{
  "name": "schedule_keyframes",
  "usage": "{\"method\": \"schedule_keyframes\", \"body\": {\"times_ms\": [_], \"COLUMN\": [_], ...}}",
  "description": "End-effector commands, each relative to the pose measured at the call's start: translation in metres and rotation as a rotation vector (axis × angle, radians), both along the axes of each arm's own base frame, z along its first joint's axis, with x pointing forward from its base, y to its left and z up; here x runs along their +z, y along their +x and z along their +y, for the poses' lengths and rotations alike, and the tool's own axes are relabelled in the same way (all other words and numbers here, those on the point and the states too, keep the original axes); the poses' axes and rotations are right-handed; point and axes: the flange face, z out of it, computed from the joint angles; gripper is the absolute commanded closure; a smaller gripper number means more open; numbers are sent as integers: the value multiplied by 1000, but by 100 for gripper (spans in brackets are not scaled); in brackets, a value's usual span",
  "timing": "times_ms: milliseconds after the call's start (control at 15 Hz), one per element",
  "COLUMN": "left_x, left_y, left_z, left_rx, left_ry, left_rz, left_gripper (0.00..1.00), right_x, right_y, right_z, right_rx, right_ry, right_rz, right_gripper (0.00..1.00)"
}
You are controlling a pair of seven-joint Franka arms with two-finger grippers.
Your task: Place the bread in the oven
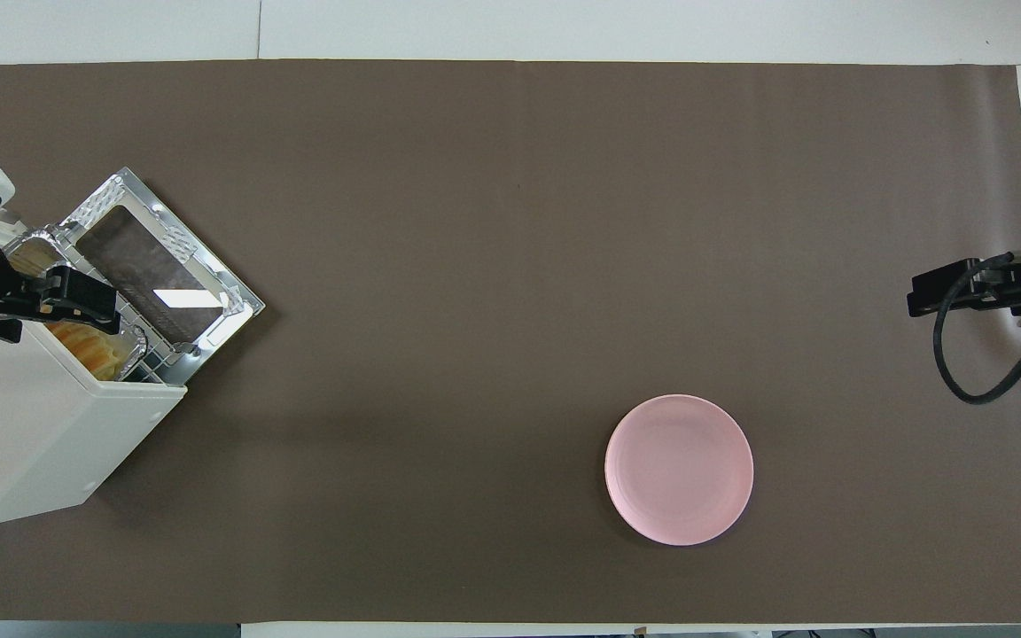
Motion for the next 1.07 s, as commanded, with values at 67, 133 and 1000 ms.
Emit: {"method": "schedule_keyframes", "body": {"times_ms": [67, 133, 1000], "left_x": [-1, -1, 5], "left_y": [4, 4, 9], "left_z": [-4, -3, -7], "left_rx": [-13, -18, -23], "left_ry": [-14, -9, -6], "left_rz": [4, 5, -43], "left_gripper": [0, 0, 0], "right_x": [1, 2, 1], "right_y": [-1, -1, -1], "right_z": [-4, -4, -4], "right_rx": [18, 18, 18], "right_ry": [-16, -16, -16], "right_rz": [4, 3, 4], "right_gripper": [0, 0, 0]}}
